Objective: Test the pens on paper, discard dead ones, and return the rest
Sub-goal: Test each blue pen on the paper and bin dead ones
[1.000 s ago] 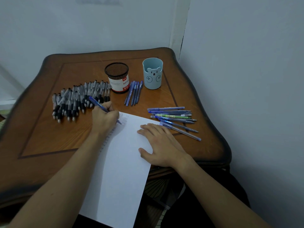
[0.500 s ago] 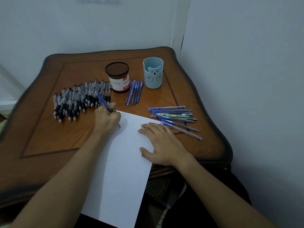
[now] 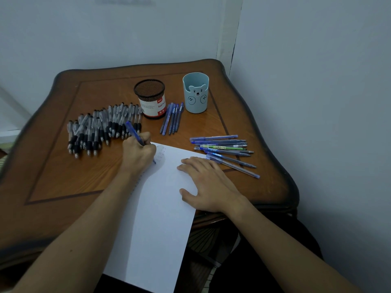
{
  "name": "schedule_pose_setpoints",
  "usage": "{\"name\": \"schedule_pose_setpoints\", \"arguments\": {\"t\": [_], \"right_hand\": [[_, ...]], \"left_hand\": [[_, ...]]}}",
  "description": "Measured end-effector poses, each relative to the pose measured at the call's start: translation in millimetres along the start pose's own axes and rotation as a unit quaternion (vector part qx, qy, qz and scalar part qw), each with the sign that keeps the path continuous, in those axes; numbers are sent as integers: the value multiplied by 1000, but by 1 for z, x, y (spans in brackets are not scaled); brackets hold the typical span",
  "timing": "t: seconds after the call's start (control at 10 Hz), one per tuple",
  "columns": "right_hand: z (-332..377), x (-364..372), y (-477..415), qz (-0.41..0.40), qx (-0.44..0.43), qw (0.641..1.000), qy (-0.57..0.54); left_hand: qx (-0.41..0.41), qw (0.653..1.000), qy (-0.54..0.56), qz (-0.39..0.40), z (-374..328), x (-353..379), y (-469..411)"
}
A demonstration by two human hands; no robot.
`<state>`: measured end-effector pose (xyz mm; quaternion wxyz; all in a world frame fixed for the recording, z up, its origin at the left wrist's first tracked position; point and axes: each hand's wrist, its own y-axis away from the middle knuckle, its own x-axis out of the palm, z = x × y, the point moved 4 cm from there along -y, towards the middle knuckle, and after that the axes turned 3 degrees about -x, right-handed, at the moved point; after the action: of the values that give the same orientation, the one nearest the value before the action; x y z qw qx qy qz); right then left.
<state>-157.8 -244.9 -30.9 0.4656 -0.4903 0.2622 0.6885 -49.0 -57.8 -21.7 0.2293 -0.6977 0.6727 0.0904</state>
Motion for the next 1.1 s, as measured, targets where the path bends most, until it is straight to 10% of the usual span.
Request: {"name": "schedule_pose_setpoints", "arguments": {"t": [1.1], "right_hand": [[0, 2, 1, -15, -2, 1000, -4]], "left_hand": [[-90, 993, 80, 13, 5, 0, -7]]}}
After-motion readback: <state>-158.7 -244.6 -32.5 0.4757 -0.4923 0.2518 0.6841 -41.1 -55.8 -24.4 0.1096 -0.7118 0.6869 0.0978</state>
